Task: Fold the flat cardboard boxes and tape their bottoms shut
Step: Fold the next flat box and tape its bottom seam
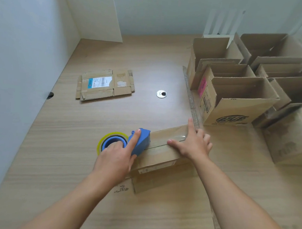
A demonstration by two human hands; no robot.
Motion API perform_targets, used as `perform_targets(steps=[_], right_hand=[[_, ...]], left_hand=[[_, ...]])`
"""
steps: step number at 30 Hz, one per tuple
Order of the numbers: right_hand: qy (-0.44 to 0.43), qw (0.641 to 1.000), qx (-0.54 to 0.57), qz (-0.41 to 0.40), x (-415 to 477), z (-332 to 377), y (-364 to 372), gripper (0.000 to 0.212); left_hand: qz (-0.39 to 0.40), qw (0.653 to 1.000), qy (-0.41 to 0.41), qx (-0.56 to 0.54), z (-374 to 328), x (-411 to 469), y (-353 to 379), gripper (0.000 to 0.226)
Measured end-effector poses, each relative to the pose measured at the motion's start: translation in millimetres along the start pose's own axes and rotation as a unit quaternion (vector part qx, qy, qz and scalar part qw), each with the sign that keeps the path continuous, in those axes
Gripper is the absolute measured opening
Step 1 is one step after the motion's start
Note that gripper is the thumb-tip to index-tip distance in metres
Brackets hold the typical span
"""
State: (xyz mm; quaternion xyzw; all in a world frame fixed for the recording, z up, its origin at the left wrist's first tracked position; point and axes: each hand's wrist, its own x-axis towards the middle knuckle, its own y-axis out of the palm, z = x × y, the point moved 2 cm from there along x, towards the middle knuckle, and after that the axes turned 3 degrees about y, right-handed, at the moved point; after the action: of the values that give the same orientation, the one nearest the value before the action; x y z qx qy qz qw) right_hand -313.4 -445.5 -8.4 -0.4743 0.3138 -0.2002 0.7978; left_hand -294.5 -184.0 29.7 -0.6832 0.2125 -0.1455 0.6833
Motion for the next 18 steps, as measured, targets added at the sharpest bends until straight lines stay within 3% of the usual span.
perform_targets(steps=[9, 14, 18], right_hand=[[0.009, 0.978, 0.205, 0.03, 24, -23, -5, 0.064], [0.048, 0.919, 0.385, 0.071, 26, -34, -1, 0.045], [0.103, 0.865, 0.483, 0.089, 31, -32, 1, 0.033]], left_hand=[[-0.018, 1.0, -0.005, 0.01, 3, -3, 1, 0.083], [-0.026, 0.999, -0.002, -0.025, 6, -3, 3, 0.083], [-0.055, 0.979, -0.053, -0.186, 16, -13, 6, 0.083]])
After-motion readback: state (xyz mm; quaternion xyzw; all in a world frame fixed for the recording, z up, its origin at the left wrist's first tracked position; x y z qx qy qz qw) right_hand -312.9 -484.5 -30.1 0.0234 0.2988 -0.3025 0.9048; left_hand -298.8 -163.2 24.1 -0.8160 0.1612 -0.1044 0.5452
